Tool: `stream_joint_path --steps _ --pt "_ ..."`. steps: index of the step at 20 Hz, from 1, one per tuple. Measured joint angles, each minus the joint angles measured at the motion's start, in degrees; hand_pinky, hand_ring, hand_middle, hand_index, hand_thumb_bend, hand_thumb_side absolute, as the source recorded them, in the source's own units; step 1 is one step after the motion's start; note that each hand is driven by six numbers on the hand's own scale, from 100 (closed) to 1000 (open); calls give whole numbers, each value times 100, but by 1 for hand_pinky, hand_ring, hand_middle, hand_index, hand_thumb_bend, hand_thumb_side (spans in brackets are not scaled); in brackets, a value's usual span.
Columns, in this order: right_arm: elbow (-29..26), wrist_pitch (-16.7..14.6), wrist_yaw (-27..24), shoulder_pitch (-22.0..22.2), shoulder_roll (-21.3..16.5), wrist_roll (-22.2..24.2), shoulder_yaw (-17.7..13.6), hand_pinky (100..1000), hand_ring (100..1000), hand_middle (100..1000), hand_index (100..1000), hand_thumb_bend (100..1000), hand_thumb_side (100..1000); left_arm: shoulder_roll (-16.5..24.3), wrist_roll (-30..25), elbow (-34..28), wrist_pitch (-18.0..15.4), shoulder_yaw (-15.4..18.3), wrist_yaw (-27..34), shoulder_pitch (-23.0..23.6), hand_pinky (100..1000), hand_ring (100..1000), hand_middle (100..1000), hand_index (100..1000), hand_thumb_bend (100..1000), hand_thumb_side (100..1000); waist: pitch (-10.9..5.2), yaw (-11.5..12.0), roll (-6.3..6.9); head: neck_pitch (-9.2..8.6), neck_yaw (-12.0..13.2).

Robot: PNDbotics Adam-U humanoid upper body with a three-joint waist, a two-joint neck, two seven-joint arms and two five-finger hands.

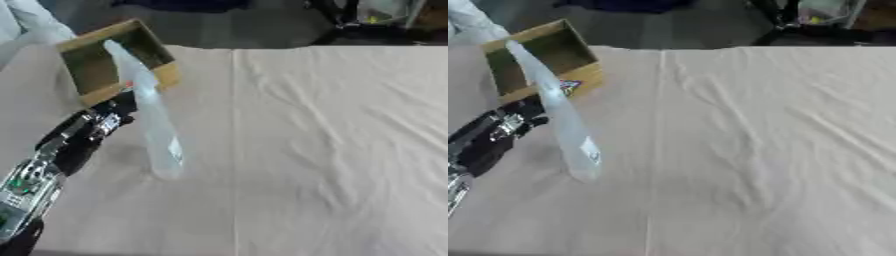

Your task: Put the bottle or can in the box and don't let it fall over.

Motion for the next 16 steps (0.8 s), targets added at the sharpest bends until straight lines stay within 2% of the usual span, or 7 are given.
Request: stream_joint_path --steps 7,16 --pt "0 3 0 -1 0 5 0 1000 1000 960 1000 100 470 -57 129 154 -135 -42 -103 -186 1000 1000 1000 860 100 699 0 -13 0 0 -60" --pt "0 2 0 -2 0 6 0 1000 1000 960 1000 100 470 -115 159 258 -211 -88 -177 -424 1000 1000 1000 853 100 710 8 -19 -4 36 -343"
